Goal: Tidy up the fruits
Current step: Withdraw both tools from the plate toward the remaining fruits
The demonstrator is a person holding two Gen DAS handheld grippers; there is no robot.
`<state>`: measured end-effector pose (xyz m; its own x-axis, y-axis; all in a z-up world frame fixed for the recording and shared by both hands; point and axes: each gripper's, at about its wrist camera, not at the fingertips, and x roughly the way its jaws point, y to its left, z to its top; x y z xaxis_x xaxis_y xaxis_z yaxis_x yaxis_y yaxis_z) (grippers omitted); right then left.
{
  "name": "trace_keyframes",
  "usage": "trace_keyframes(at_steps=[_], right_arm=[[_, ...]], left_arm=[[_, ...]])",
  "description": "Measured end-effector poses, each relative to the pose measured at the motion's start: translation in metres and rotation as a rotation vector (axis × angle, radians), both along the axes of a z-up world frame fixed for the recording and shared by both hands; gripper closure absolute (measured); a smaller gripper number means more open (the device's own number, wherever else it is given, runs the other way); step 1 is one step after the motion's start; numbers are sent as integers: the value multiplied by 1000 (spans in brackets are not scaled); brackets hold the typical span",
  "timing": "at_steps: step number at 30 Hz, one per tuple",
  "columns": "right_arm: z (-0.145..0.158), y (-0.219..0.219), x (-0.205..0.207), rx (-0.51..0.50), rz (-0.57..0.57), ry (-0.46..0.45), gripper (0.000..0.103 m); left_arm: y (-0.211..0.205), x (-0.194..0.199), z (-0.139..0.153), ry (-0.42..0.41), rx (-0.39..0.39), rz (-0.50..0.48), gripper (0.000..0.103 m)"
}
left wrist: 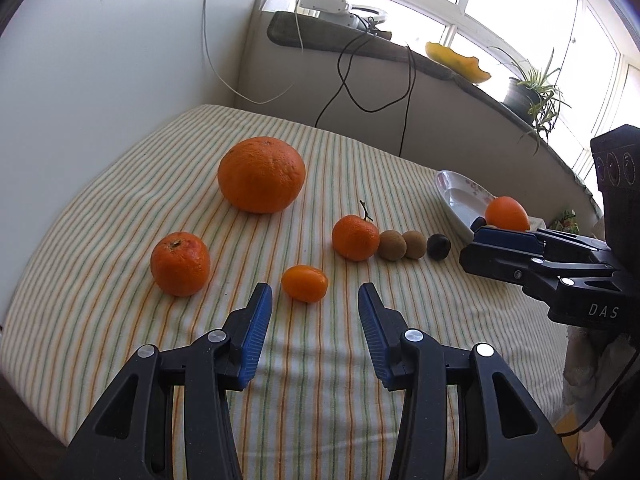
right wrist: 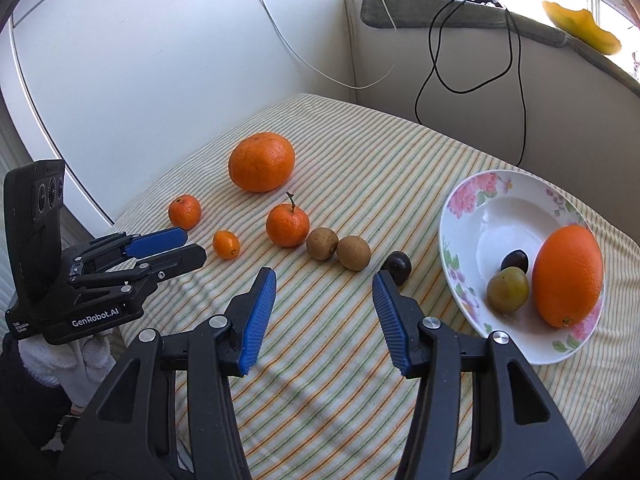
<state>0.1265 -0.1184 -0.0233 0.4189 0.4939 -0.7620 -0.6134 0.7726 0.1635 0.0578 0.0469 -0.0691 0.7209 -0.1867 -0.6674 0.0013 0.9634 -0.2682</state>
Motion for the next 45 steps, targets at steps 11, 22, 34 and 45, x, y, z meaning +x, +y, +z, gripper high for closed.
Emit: trace_keyframes(at_steps=[11,22,34,45], right_arm=[[-12,42,24,-16,90,43,60],[-31,70,50,-87,137,51,63],[-37,90,51,-150,204,33,66],[-38,100,43,-189,218,-2,68]], left_arm=[[2,11,-11,27,4,-5,60],[0,22,-16,48,26,-22,60],[-5,26,-21,53,56,-17,70],[-3,25,-20,44,31,-16,75]])
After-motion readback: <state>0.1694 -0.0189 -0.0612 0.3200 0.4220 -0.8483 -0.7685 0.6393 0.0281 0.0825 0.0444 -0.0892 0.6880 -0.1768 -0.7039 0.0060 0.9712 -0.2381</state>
